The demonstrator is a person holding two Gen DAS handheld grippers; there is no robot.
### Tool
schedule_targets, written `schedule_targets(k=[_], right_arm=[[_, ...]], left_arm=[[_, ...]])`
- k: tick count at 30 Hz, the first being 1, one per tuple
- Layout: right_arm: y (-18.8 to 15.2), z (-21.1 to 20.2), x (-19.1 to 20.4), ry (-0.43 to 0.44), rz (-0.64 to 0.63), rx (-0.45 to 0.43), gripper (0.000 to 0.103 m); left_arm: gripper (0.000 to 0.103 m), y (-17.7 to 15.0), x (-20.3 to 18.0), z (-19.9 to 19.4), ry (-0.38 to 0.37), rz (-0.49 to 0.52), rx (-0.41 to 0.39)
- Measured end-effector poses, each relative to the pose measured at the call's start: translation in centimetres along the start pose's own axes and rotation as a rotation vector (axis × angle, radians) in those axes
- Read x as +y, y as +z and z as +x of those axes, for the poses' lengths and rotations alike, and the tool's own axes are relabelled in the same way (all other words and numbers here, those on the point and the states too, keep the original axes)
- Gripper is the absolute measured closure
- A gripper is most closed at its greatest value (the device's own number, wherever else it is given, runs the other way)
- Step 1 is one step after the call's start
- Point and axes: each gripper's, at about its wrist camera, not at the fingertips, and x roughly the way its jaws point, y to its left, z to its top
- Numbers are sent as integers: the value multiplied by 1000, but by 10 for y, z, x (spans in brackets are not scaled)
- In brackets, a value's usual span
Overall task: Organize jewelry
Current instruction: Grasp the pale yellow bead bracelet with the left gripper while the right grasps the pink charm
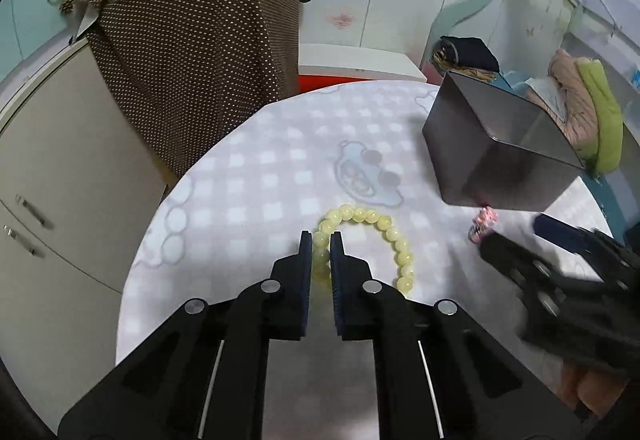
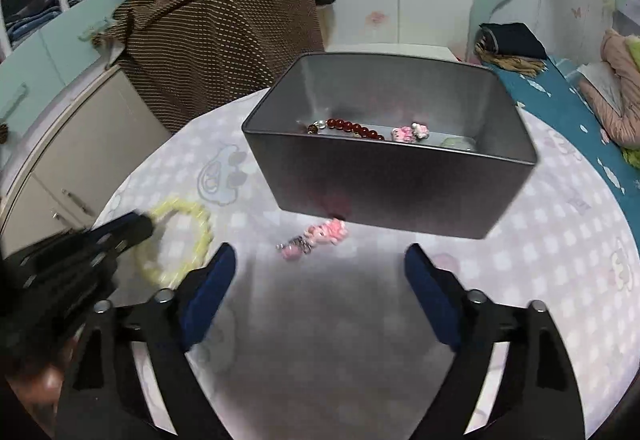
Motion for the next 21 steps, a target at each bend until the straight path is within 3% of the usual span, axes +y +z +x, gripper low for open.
schedule_targets(k=[2,6,12,21], right_arm=[[3,5,4,-24,16,-2,33],[4,15,13,-110,4,-9,57],[-7,6,2,-88,-42,-7,92],[-29,-19,-32,42,-21,5,93]], left_arm=[[94,-4,1,-6,-3,-2,-1],[94,-11,2,-12,-12,-7,-2],[94,-13,1,-15,-28,-3,-5],[94,-16,-10,-25,-60,9,-15]])
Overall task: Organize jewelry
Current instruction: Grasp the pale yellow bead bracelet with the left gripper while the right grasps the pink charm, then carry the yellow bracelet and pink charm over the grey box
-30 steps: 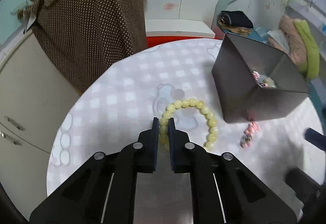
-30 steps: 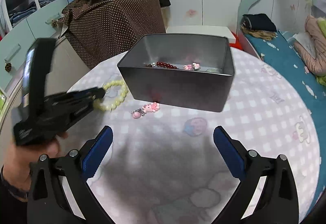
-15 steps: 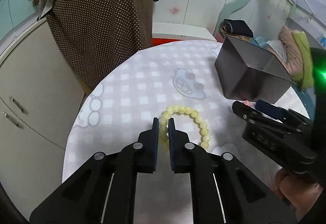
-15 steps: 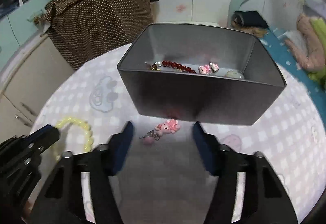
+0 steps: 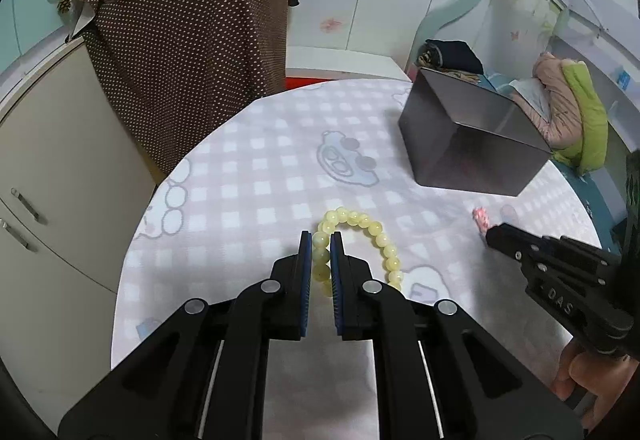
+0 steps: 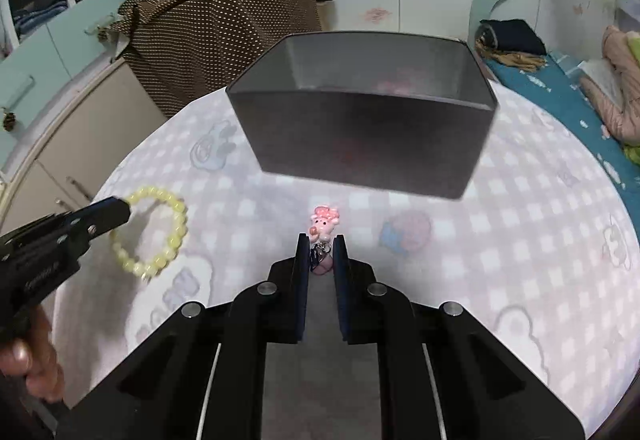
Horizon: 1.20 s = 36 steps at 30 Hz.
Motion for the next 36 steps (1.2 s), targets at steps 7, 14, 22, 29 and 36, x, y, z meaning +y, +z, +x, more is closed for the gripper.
schedule_targets(k=[7,14,22,29,36], right_arm=[[-10,-16,1,39,-5,3,93],[-8,-29,2,68,-9,-7,93],[1,-57,2,84,-37,-46,93],[18,-82,-4,119,-43,-81,93],[62,-113,-6,124,-86,-171,93]], left_arm=[[94,-1,-12,-8,-23,13,-4],[94,-1,-24,-22,-43,36,-21],[94,8,-40,-49,-54,84,-73],[94,22,-53,-71,-69,117,-123],[94,58,-75,-95,-87,168,-211]])
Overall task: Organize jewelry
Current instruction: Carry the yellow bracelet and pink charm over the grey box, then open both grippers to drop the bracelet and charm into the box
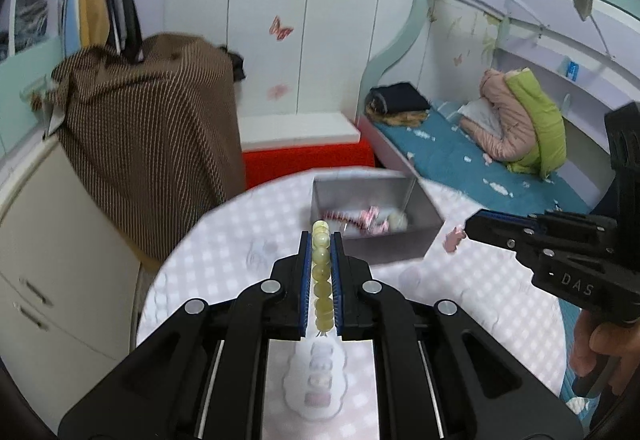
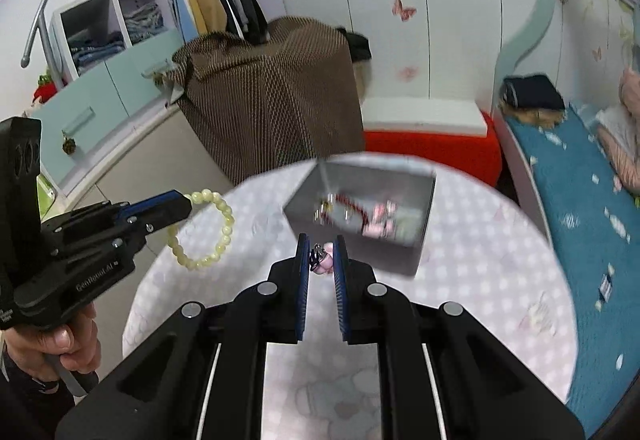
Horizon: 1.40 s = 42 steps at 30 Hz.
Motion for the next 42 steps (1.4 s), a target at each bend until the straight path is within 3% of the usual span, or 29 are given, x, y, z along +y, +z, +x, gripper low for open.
schedule_targets(k=[6,18,25,35,40,41,42], right_arm=[[35,5,-10,-9,-8,-35,93],[79,36,-33,-3,40,20,92],[76,60,-44,-13,82,89,92],[68,81,-60,-29,125,143,92],[67,88,-63,-33,136,159,85],[68,88,-64,-32,140,160,81],[68,88,-65,-34,142,159,69]], left_arm=[[94,36,-10,6,-35,3,-31],[94,90,-25,51,-100,-26,9],[94,91,-20,89,-115,-52,92],[94,88,-22,116,-94,-43,143],[93,85,-21,123,-75,-35,158],[89,85,-20,123,-71,-36,161],[73,84,-18,123,-65,-38,158]])
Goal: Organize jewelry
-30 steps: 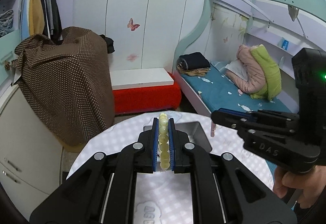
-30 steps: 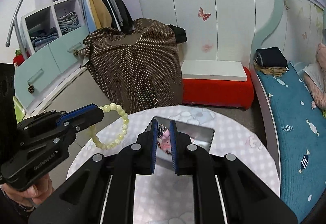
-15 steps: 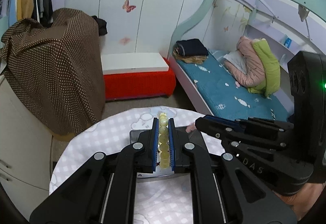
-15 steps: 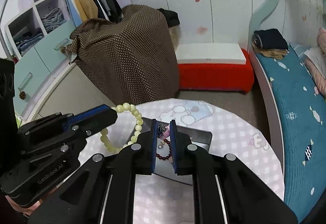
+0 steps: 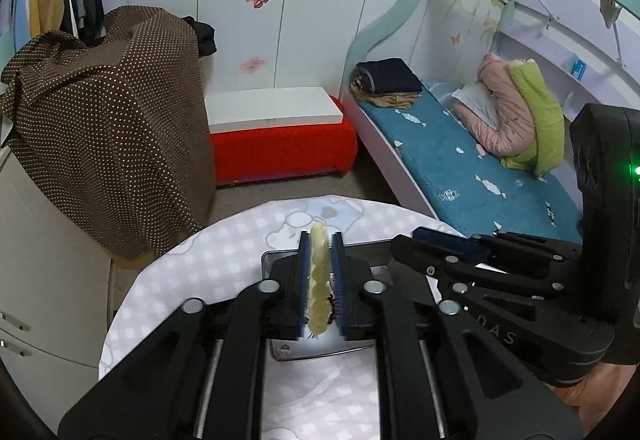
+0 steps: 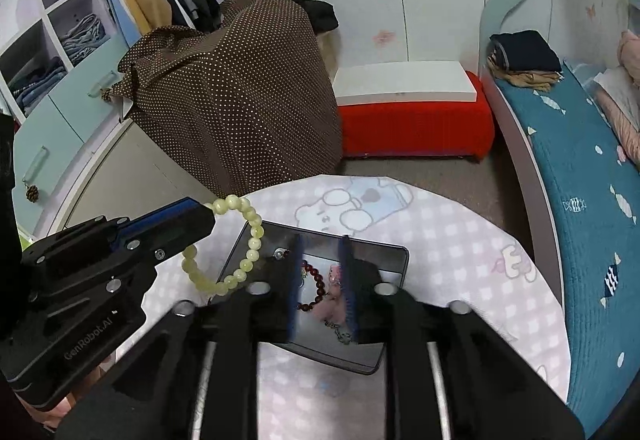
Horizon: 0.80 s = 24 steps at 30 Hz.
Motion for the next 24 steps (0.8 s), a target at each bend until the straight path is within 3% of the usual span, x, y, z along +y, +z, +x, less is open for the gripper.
schedule_targets(k=[2,4,5,6,18,24], right_arm=[[0,-2,-3,-20,17,-11,55],[-1,-4,-10,-43,51,-21,24],[-1,-6,-16,-54,72,-31,16],[-2,-10,-21,-56,95,-49,7],[-16,-38,-23,-90,138,-85,7],[-32,-77,-3,-114,104,-166,7]], left_arm=[[59,0,1,-4,29,-6,-14],[38,0,8,-10,49,-28,-32],[17,0,12,-14,53,-42,-44],[8,-1,16,-19,65,-55,-63],[6,-22,17,-65,163,-40,-131],[6,-41,8,-105,209,-29,-209]])
